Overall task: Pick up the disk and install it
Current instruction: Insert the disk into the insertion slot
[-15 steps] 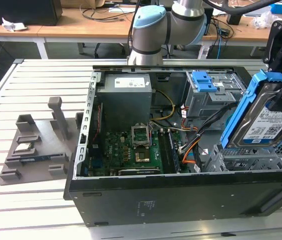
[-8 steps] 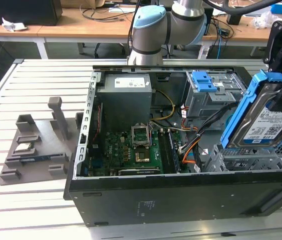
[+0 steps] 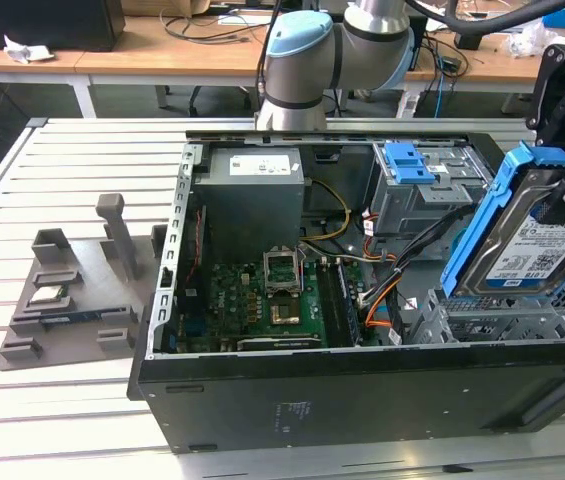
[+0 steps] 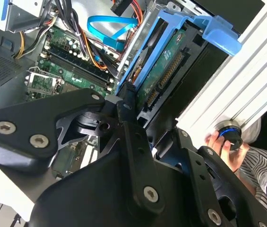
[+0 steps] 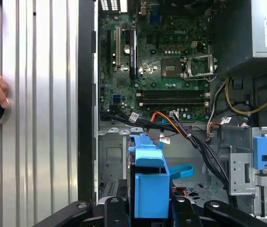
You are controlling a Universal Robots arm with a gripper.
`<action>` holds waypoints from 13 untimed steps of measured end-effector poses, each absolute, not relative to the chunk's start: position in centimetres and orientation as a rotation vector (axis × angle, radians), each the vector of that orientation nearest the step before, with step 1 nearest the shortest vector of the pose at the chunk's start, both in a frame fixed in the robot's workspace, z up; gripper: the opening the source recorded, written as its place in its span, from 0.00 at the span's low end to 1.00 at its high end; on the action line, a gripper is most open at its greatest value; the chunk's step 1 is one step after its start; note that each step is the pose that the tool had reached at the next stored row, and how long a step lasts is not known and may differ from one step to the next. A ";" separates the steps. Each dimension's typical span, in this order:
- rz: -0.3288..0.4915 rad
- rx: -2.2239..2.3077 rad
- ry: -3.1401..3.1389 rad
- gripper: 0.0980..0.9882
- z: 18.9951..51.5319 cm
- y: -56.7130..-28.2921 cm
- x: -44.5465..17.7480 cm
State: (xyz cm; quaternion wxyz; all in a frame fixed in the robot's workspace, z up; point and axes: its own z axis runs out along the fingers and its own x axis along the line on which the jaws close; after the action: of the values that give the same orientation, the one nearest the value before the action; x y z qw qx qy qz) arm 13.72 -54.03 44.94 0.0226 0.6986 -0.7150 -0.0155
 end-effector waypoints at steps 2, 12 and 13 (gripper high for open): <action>-0.048 2.164 -2.215 0.30 44.8 -54.0 13.7; -0.048 2.164 -2.214 0.30 43.5 -54.0 13.7; -0.048 2.164 -2.214 0.30 43.2 -54.0 13.7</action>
State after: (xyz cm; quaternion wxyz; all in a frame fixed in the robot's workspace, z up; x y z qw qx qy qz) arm 13.75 -54.04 43.22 0.0226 0.6986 -0.7150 -0.0156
